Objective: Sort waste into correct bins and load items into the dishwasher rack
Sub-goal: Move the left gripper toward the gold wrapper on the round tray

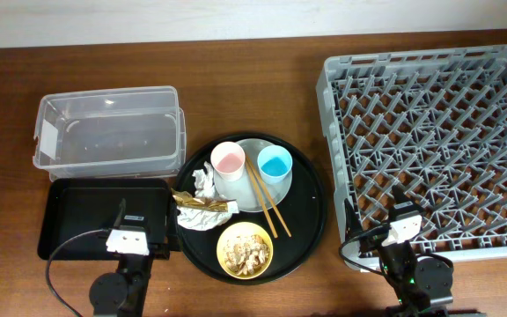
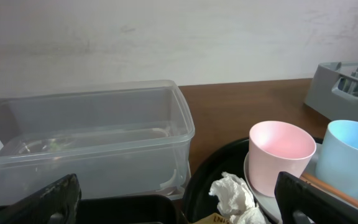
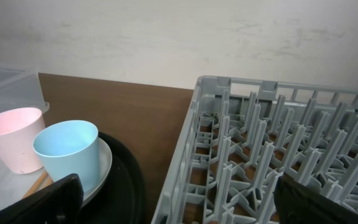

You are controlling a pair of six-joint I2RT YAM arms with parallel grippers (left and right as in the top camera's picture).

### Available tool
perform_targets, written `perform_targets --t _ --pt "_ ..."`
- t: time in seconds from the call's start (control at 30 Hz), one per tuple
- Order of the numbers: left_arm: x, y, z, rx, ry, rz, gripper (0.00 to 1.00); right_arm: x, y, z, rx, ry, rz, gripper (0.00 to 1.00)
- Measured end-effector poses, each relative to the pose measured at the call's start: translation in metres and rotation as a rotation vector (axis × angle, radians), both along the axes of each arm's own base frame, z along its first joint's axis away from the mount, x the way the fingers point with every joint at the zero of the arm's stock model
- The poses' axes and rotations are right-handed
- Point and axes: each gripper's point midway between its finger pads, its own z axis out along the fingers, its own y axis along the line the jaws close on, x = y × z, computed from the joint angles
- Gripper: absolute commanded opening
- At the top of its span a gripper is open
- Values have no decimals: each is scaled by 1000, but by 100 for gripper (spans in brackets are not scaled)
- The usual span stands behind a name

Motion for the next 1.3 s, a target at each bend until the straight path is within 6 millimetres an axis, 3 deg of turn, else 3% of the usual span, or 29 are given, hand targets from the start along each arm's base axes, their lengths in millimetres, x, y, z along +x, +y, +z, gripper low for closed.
perform_targets --t 1.3 --pt "-1 5 -5 -44 41 49 99 0 0 0 0 0 0 99"
